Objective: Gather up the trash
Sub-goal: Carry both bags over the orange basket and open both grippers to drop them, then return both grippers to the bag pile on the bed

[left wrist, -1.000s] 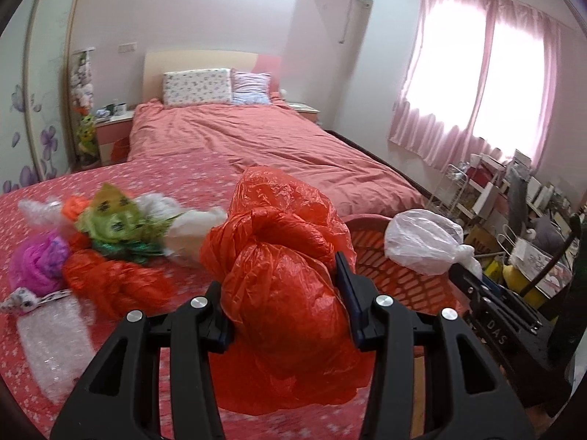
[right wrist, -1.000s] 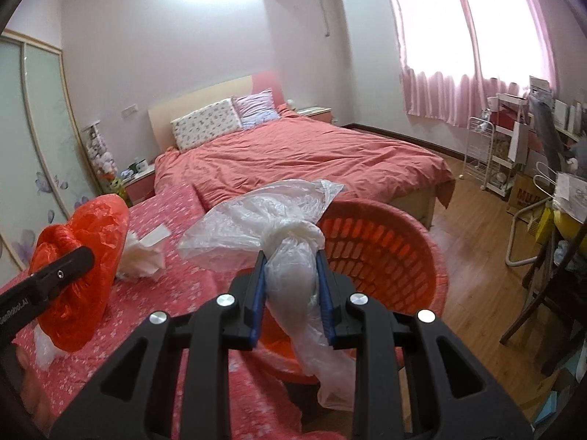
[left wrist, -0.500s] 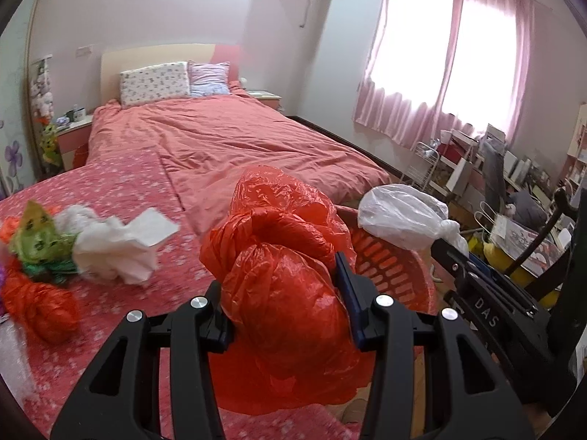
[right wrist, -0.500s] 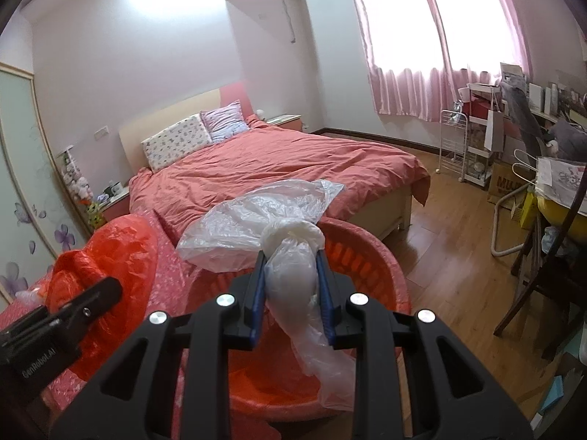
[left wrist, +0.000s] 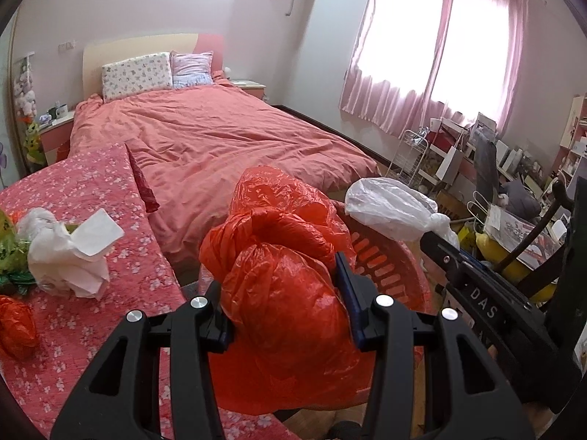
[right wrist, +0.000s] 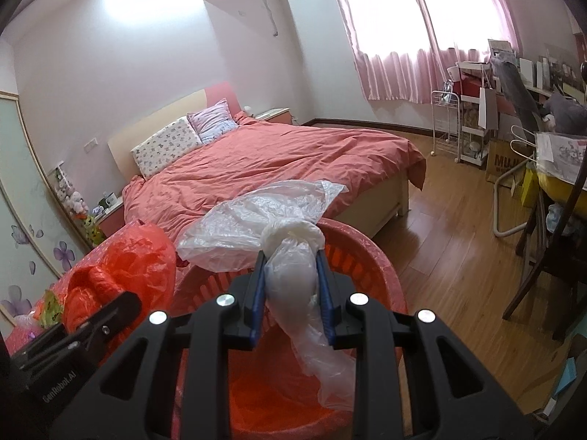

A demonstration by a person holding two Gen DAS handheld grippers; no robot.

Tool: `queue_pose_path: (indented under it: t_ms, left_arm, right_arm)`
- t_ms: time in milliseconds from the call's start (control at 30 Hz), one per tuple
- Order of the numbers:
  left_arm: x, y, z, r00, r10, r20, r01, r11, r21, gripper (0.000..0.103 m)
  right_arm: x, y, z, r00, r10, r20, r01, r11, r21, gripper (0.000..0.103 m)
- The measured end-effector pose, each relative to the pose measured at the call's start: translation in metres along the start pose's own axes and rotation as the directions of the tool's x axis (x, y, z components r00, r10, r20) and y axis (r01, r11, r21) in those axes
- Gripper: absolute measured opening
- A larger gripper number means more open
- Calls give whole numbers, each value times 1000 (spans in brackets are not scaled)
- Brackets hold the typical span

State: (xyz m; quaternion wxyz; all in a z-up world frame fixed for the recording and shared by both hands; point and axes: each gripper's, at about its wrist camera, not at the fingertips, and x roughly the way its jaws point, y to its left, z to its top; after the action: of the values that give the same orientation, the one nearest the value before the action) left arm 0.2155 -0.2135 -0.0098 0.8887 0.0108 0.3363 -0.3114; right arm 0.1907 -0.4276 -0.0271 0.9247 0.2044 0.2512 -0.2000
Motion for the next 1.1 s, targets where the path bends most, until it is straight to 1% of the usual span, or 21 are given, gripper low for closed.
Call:
queue_pose_path:
  t_ms: [67,133,167,200,300,400,467,533,633,700,867,967,1100]
  left_arm:
    - [3,-1,0,1000,-3,-7,3,1000,-1,47]
    - [7,-2,-1,1000,3,-10,-3,1000,-1,48]
    - [8,-2,-1,1000,6,-11,-6,1000,-3,50]
    - [9,-1,-2,1000,7,-16,-7,1000,-7,55]
    - [12,2,-4,1000,9,-26,-10,1000,-17,62]
    - [13,5,-6,999,14,-36,-14,1000,-22,67]
    - [13,7,-8,999,23,-41,-24,999,-28,68]
    - [11,10,-9,998,31,-46,-32,999,-37,68]
    - [7,17,-12,998,49,-45,-51,998,-45,70]
    - [1,21,-13,997,64,-38,-66,997,-49,72]
    - [-14,38,-18,993,116,-20,-117,991,-61,74]
    - [-24,50,-19,989,147,-12,-147,986,-72,75]
    - [-43,71,-25,977,214,6,-213,974,-79,76]
  right_arm:
    - [2,-1,2,1000,2,-2,-2,1000,10,26]
    - [6,-2,3,1000,10,-4,-10,1000,23,29]
    - [7,-4,4,1000,15,-4,-14,1000,27,30]
    - [7,-5,3,1000,17,-4,-17,999,29,30]
    - [10,-6,2,1000,25,-9,-25,999,34,37]
    - [14,-8,2,999,29,-19,-28,999,38,43]
    - [14,-8,0,999,26,-23,-25,999,38,46]
    - [13,-8,-3,1000,19,-22,-18,999,31,52]
    - [11,-5,-4,1000,5,-11,-5,1000,0,59]
    - [9,0,-6,1000,-1,-9,0,1000,-27,62]
    - [6,16,-10,1000,4,-11,-5,996,-89,68]
    - [4,37,-14,1000,25,-15,-27,990,-140,72]
    - [1,64,-21,997,75,-35,-80,978,-192,75]
